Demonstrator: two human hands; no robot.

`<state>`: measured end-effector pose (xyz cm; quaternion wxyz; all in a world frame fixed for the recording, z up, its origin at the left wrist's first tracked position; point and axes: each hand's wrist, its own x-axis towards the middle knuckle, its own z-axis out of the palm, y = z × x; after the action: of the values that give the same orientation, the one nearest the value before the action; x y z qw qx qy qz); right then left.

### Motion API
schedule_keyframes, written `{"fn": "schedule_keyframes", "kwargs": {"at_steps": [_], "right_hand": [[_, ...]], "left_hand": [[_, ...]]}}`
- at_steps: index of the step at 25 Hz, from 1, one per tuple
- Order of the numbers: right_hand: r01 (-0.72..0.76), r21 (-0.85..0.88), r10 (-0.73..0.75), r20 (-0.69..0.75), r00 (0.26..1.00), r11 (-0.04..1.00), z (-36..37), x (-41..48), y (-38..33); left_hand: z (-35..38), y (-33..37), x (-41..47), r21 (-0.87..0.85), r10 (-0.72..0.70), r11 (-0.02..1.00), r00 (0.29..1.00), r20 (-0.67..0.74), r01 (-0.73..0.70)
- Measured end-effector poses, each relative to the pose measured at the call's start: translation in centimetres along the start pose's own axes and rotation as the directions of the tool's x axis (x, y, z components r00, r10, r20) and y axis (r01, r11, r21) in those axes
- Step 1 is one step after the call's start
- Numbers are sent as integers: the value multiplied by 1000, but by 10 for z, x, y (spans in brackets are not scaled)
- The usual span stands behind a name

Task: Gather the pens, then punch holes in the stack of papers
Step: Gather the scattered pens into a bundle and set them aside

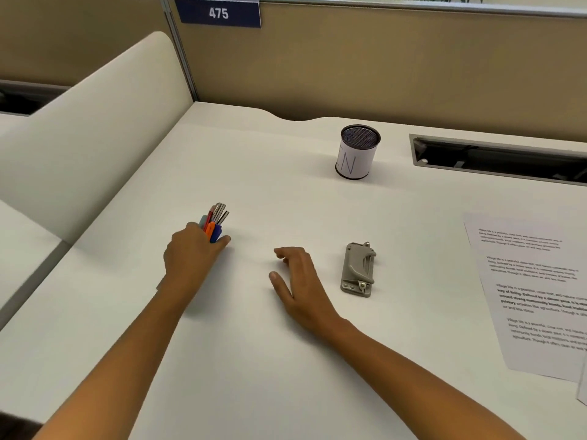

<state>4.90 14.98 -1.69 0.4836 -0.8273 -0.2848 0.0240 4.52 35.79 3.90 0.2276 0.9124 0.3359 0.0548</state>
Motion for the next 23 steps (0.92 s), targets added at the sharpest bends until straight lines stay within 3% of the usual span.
{"fn": "schedule_keyframes", "kwargs": {"at_steps": [10, 23], "right_hand": [[-26, -37, 26, -3, 1000, 999, 0, 0, 3], [-46, -9, 46, -23, 999, 999, 1, 0, 1]], "left_hand": [[26, 0, 7, 257, 53, 966, 982, -182, -4], [44, -4, 9, 245, -31, 964, 964, -262, 98]]}}
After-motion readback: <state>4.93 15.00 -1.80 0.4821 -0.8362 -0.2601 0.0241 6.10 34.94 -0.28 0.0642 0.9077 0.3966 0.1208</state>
